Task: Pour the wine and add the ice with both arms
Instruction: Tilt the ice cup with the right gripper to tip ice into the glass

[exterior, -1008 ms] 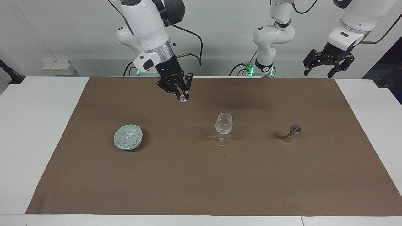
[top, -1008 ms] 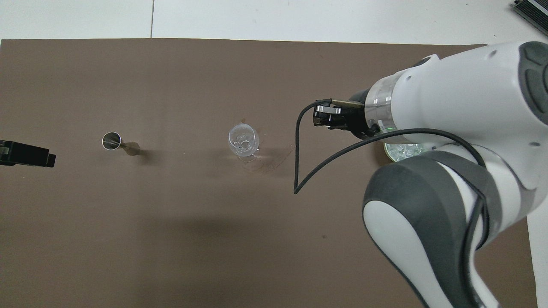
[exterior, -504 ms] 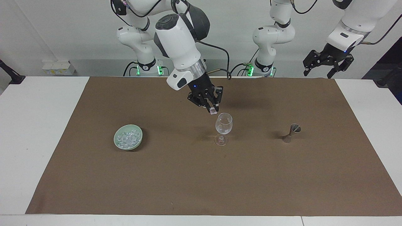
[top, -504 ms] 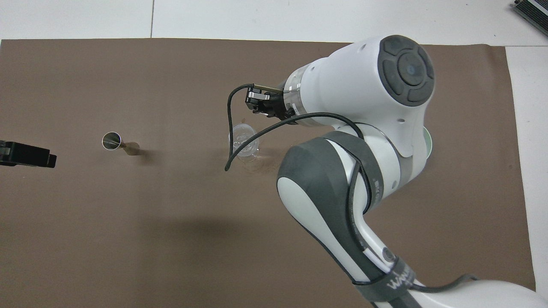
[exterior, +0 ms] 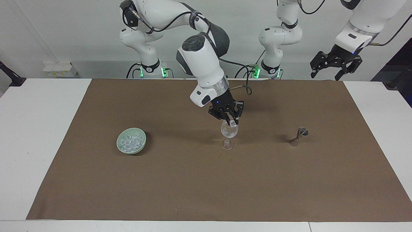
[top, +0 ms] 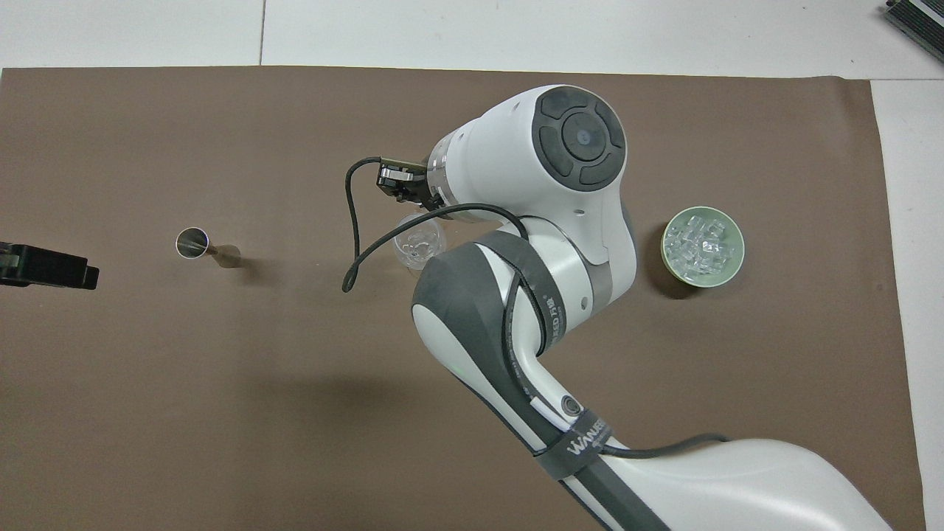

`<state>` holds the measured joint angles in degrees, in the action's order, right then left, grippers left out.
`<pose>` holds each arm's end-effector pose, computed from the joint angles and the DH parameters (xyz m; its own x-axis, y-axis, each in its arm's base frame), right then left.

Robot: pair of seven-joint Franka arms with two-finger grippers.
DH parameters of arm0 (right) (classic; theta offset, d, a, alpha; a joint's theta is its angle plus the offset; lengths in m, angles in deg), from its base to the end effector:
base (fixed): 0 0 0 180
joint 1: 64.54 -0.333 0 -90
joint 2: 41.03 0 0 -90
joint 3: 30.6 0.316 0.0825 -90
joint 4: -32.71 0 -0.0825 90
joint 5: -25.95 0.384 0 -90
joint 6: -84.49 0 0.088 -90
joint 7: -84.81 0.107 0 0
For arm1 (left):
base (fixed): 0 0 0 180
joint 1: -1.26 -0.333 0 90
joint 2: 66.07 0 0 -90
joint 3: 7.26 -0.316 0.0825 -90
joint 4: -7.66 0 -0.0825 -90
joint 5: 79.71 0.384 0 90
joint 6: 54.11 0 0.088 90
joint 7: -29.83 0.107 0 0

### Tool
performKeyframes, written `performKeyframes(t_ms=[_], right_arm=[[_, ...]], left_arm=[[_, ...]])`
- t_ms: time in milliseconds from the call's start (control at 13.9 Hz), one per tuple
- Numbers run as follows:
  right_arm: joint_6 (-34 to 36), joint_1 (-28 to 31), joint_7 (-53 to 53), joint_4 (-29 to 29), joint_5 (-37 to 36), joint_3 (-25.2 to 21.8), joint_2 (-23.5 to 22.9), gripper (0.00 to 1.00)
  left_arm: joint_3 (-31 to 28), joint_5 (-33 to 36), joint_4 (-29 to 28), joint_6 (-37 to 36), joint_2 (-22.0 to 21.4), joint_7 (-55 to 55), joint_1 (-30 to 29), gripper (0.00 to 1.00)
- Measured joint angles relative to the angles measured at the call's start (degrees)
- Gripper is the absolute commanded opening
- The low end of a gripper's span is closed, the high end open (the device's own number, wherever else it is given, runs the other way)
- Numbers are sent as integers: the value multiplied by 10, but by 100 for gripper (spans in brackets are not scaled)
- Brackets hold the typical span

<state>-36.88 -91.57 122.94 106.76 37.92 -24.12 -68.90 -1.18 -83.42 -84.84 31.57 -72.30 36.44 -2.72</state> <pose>0.6152 0.3962 0.5068 0.9757 -0.1984 0.0933 -0.1464 -0.9063 -0.3966 0.5119 -0.0295 0.6553 0.9878 -0.1554 -0.0046 -0.1549 -0.9865 0.0540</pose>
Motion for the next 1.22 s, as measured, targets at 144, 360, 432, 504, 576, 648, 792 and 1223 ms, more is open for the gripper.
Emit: performKeyframes(t_ms=[144,360,432,504,576,648,792,1223], right_arm=[[13,-1,2,3,-7,-1,-4,0],[25,-1,4,3,-7,0,-3,0],[27,-1,8,3,-7,1,-2,0],[31,-2,10,3,-7,2,-1,0],[34,-2,11,3,-7,4,1,0],[35,-3,12,4,-7,6,2,0],[38,-4,12,7,-7,6,5,0],[39,-4,23,40,-7,10,25,16]], left_arm=[[0,0,0,0,0,0,0,100],[1,0,0,0,0,0,0,100],[1,0,0,0,0,0,0,100],[1,0,0,0,0,0,0,100],[1,0,0,0,0,0,0,100],[1,0,0,0,0,0,0,100],[1,0,0,0,0,0,0,100],[1,0,0,0,0,0,0,100]])
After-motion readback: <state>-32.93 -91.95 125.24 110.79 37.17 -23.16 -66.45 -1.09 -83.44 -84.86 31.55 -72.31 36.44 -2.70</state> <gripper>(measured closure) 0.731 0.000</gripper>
